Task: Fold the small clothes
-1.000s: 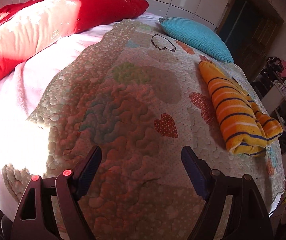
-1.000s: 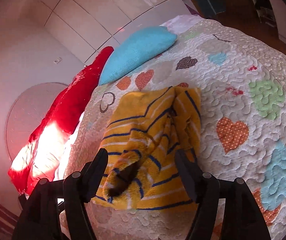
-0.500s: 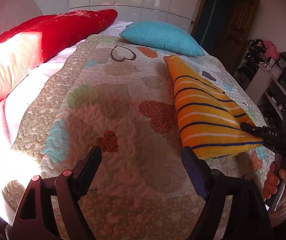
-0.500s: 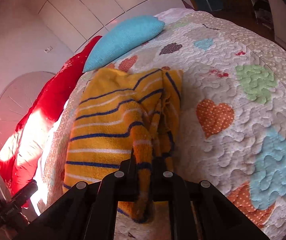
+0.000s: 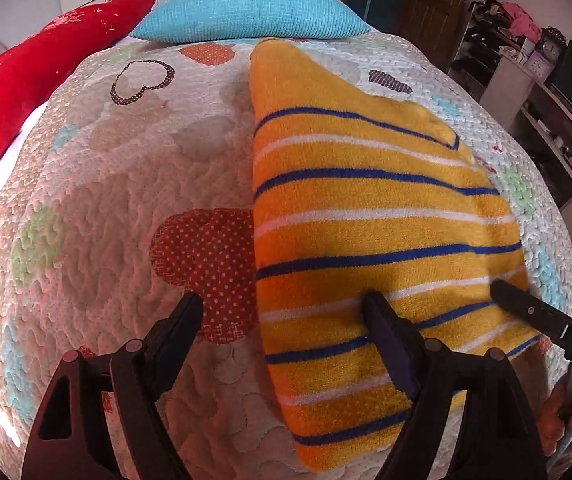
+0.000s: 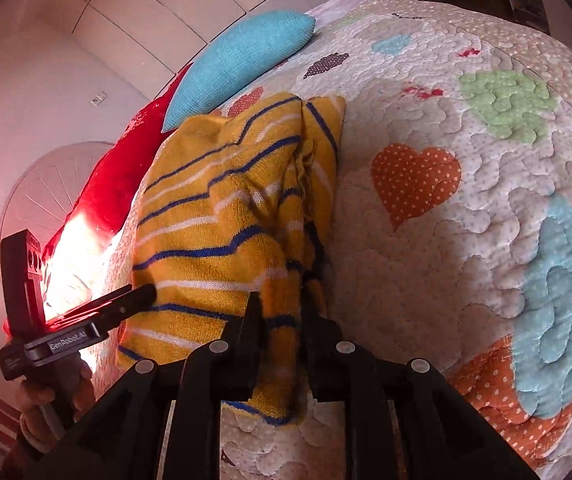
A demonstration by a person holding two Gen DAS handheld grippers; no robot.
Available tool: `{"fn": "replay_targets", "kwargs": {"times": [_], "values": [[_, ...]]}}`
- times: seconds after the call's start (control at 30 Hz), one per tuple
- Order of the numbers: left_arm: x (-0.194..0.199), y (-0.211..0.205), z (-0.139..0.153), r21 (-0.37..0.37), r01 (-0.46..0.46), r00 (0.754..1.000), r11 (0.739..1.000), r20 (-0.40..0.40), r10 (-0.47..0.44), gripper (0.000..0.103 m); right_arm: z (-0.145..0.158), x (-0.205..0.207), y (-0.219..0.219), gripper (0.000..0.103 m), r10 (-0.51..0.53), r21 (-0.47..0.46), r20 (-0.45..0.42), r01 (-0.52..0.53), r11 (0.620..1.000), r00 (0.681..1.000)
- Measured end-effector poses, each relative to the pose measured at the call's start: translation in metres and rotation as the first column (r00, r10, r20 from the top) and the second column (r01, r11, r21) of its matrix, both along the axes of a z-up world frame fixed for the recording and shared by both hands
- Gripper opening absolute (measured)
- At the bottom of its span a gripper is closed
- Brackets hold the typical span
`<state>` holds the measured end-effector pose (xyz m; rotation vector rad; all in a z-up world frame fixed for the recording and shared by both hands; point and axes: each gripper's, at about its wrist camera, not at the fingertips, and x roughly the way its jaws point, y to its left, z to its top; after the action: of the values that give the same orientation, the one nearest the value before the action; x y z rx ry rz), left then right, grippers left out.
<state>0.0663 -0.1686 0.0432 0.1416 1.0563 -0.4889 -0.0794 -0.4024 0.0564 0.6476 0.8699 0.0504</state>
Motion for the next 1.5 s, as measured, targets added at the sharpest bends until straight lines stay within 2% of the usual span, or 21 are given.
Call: {"fn": "replay_targets", "kwargs": {"times": [0.07, 0.13, 0.27, 0.33, 0.37, 0.47, 0.53, 0.6, 0.63, 0.67, 0.73, 0.8, 0.83, 0.9, 0.97, 1.03, 1.13, 1.23, 1.33, 1.4, 1.5], "values": [[-0.001, 0.012, 0.01, -0.039, 0.004, 1.0, 0.999, -0.004, -0.005, 0.082, 0.007, -0.001, 0.0, 0.048, -0.009, -0.05, -0.017, 0.008, 0.999, 1.0], [-0.004, 0.027, 0.02, -0.07, -0.023, 1.0, 0.997, 0.007, 0.024, 0.082, 0.017, -0.006, -0.005, 0.048, -0.022, -0.05, 0.021, 0.023, 0.998, 1.0], [-0.02, 0.054, 0.025, -0.098, -0.053, 0.998, 0.994, 0.029, 0.056, 0.082, 0.049, -0.019, -0.013, 0.048, -0.125, -0.114, 0.129, 0.14, 0.984, 0.984], [-0.032, 0.061, 0.022, -0.071, -0.067, 0.995, 0.995, 0.062, 0.072, 0.082, 0.065, -0.012, -0.01, 0.038, -0.128, -0.122, 0.167, 0.149, 0.981, 0.978], [-0.038, 0.063, 0.019, -0.061, -0.073, 0.994, 0.996, 0.072, 0.077, 0.082, 0.073, -0.004, -0.006, 0.026, -0.109, -0.122, 0.178, 0.132, 0.984, 0.978], [-0.057, 0.069, 0.011, -0.083, -0.075, 0.995, 0.994, 0.058, 0.08, 0.082, 0.083, 0.029, 0.015, 0.025, -0.036, -0.116, 0.184, 0.058, 0.992, 0.982], [-0.072, 0.073, 0.009, -0.109, -0.077, 0.995, 0.991, 0.054, 0.083, 0.082, 0.074, 0.059, 0.025, 0.025, 0.0, -0.095, 0.135, 0.013, 0.995, 0.991], [-0.088, 0.077, 0.009, -0.118, -0.084, 0.994, 0.989, 0.066, 0.092, 0.082, 0.05, 0.082, 0.029, 0.024, -0.001, -0.12, 0.044, 0.006, 0.993, 0.999], [-0.096, 0.08, 0.011, -0.115, -0.092, 0.992, 0.989, 0.08, 0.102, 0.082, 0.037, 0.089, 0.028, 0.02, -0.011, -0.147, -0.014, 0.009, 0.989, 1.0], [-0.104, 0.083, 0.013, -0.109, -0.102, 0.988, 0.989, 0.103, 0.113, 0.082, 0.03, 0.089, 0.026, 0.015, -0.029, -0.164, -0.027, 0.025, 0.986, 0.999], [-0.117, 0.092, 0.02, -0.088, -0.122, 0.977, 0.989, 0.166, 0.135, 0.082, 0.035, 0.074, 0.022, 0.015, -0.064, -0.173, 0.014, 0.065, 0.983, 0.998], [-0.128, 0.102, 0.03, -0.069, -0.15, 0.956, 0.986, 0.246, 0.163, 0.082, 0.047, 0.054, 0.027, 0.019, -0.078, -0.207, 0.039, 0.084, 0.975, 0.996], [-0.134, 0.108, 0.035, -0.064, -0.169, 0.939, 0.983, 0.291, 0.181, 0.087, 0.053, 0.042, 0.031, 0.021, -0.079, -0.234, 0.048, 0.088, 0.968, 0.996], [-0.147, 0.118, 0.048, -0.078, -0.207, 0.893, 0.975, 0.391, 0.221, 0.095, 0.063, 0.017, 0.037, 0.04, -0.084, -0.279, 0.063, 0.098, 0.955, 0.994], [-0.16, 0.127, 0.063, -0.107, -0.243, 0.836, 0.964, 0.481, 0.264, 0.101, 0.071, -0.011, 0.04, 0.04, -0.088, -0.288, 0.093, 0.112, 0.951, 0.992], [-0.171, 0.134, 0.079, -0.13, -0.276, 0.786, 0.952, 0.54, 0.301, 0.103, 0.077, -0.039, 0.043, 0.042, -0.108, -0.295, 0.117, 0.139, 0.945, 0.987], [-0.19, 0.141, 0.101, -0.184, -0.277, 0.741, 0.943, 0.584, 0.332, 0.103, 0.079, -0.079, 0.049, 0.052, -0.145, -0.278, 0.14, 0.18, 0.944, 0.979], [-0.212, 0.143, 0.122, -0.221, -0.299, 0.664, 0.928, 0.65, 0.369, 0.103, 0.074, -0.107, 0.058, 0.053, -0.164, -0.247, 0.133, 0.193, 0.95, 0.977], [-0.234, 0.142, 0.139, -0.246, -0.282, 0.598, 0.927, 0.71, 0.371, 0.103, 0.073, -0.13, 0.07, 0.053, -0.178, -0.253, 0.129, 0.206, 0.945, 0.976], [-0.245, 0.14, 0.148, -0.257, -0.255, 0.595, 0.932, 0.719, 0.36, 0.103, 0.075, -0.139, 0.079, 0.057, -0.177, -0.268, 0.132, 0.207, 0.941, 0.975], [-0.255, 0.137, 0.157, -0.266, -0.178, 0.631, 0.948, 0.708, 0.317, 0.103, 0.08, -0.148, 0.089, 0.061, -0.179, -0.279, 0.141, 0.213, 0.936, 0.974]]}}
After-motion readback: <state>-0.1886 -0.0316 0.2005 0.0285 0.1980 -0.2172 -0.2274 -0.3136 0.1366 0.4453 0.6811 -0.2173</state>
